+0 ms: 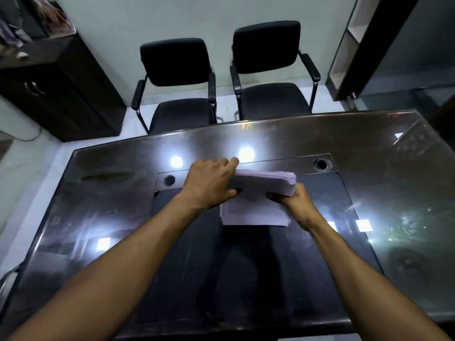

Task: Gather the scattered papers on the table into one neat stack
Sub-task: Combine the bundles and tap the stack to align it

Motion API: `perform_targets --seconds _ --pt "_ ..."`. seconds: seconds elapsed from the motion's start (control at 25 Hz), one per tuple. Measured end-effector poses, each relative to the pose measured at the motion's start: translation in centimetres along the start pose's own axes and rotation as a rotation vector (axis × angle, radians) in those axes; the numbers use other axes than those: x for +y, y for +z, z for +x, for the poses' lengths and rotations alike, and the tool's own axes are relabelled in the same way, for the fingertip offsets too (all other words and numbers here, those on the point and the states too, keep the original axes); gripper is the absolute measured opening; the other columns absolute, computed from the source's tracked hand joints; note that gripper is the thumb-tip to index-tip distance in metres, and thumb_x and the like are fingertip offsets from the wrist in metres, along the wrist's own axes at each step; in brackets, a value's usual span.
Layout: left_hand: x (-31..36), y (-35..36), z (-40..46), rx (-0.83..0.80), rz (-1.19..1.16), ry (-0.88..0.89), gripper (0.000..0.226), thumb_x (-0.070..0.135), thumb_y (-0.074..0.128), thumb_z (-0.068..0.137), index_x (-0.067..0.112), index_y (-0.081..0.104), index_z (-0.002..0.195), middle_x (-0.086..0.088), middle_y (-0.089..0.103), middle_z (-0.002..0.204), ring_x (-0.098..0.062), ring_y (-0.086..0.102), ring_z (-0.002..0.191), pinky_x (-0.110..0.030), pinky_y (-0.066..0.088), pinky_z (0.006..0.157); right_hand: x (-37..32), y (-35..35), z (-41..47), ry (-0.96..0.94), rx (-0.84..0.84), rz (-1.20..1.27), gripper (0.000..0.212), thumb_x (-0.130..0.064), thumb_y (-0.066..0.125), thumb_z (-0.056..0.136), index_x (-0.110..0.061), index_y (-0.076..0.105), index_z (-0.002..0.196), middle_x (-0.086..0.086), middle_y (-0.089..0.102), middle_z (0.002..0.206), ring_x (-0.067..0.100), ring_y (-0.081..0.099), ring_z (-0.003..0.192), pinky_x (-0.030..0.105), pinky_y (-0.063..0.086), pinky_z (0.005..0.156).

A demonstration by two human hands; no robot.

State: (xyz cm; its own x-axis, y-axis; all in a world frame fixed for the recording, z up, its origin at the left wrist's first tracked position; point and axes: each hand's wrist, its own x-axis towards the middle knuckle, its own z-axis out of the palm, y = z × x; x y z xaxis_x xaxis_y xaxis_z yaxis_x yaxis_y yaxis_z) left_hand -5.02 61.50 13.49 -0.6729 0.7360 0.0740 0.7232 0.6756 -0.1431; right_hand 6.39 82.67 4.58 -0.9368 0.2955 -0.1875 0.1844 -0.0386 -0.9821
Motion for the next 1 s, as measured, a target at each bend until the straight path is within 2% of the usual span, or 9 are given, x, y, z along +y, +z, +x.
perform_targets --seconds 0.12,0.2,0.28,0.36,0.48,0.6,0.72,0.88,1.0 --pt "-3.3 1.6 -1.9 0.066 -0.414 -0.185 0.058 0.057 0.073 0.075 0.028 0.056 0.122 0.005 0.072 0.111 -0.026 0.069 0.099 -0.037 0.054 0.077 0.8 0.2 0.2 -0.006 0.05 -0.014 0.029 -0.009 0.083 0.082 0.014 0.068 0.092 0.012 0.065 0.081 0.021 0.056 0.077 0.035 0.047 0.068" --pt "-5.1 3.8 -3.5 0.092 -0.891 -0.319 0.053 0.042 0.084 0.074 0.024 0.062 0.119 0.003 0.073 0.108 -0.019 0.069 0.101 -0.031 0.055 0.083 1.0 0.0 0.0 0.006 0.082 0.049 0.023 -0.009 0.081 0.084 0.009 0.071 0.095 0.021 0.074 0.088 0.029 0.068 0.081 0.044 0.055 0.074" --pt "-4.7 6.1 -4.0 0.018 -1.255 -0.434 0.051 0.029 0.089 0.072 0.019 0.064 0.116 0.0 0.074 0.109 -0.016 0.07 0.105 -0.028 0.055 0.09 0.8 -0.1 -0.5 0.021 0.075 0.136 0.017 -0.002 0.077 0.087 -0.002 0.075 0.103 0.018 0.077 0.105 0.034 0.074 0.098 0.046 0.059 0.091" --pt "-3.7 8.1 -3.4 -0.018 -1.455 -0.537 0.058 0.033 0.09 0.061 0.02 0.066 0.113 -0.006 0.074 0.111 -0.021 0.07 0.106 -0.036 0.057 0.093 0.5 0.3 -0.8 0.023 0.045 0.169 0.02 0.002 0.075 0.087 -0.005 0.075 0.106 0.016 0.077 0.109 0.033 0.074 0.102 0.047 0.059 0.095" --pt "-2.6 10.1 -2.5 -0.05 -1.707 -0.553 0.063 0.021 0.09 0.054 0.017 0.069 0.112 -0.001 0.077 0.106 -0.018 0.07 0.104 -0.03 0.057 0.089 -0.4 0.8 -0.7 0.02 0.023 0.133 0.018 0.002 0.076 0.086 -0.008 0.076 0.101 0.018 0.077 0.106 0.031 0.074 0.097 0.048 0.059 0.093" --pt "-0.9 10.5 -2.2 0.067 -1.746 -0.64 0.062 -0.004 0.072 0.056 0.009 0.063 0.116 0.002 0.072 0.1 -0.011 0.065 0.096 -0.022 0.057 0.078 -2.0 0.9 -0.3 -0.028 0.041 0.128 0.016 0.001 0.077 0.085 -0.012 0.077 0.094 0.021 0.076 0.102 0.03 0.073 0.092 0.05 0.058 0.09" --pt "1.4 10.3 -2.5 0.257 -1.692 -0.77 0.054 0.0 0.061 0.063 0.004 0.06 0.116 -0.001 0.064 0.098 0.001 0.062 0.082 -0.018 0.055 0.076 -2.4 1.6 -0.6 -0.068 0.085 0.097 0.021 0.0 0.082 0.081 -0.016 0.076 0.093 0.011 0.076 0.095 0.02 0.071 0.088 0.046 0.058 0.087" --pt "3.9 9.8 -4.2 0.229 -1.641 -0.847 0.026 0.004 0.058 0.069 0.024 0.062 0.086 0.006 0.061 0.08 0.011 0.056 0.061 -0.025 0.048 0.069 0.4 2.5 -1.6 -0.02 0.152 0.074 0.03 -0.007 0.085 0.08 -0.023 0.074 0.103 0.005 0.077 0.106 0.021 0.073 0.101 0.047 0.059 0.094" --pt "4.9 9.2 -3.6 0.303 -1.615 -0.865 0.047 -0.016 0.055 0.086 0.031 0.058 0.093 0.012 0.062 0.089 0.014 0.061 0.071 -0.008 0.048 0.069 0.9 3.3 -1.2 0.005 0.247 0.1 0.02 -0.008 0.082 0.085 -0.022 0.072 0.096 0.001 0.077 0.097 0.013 0.072 0.091 0.039 0.059 0.085"
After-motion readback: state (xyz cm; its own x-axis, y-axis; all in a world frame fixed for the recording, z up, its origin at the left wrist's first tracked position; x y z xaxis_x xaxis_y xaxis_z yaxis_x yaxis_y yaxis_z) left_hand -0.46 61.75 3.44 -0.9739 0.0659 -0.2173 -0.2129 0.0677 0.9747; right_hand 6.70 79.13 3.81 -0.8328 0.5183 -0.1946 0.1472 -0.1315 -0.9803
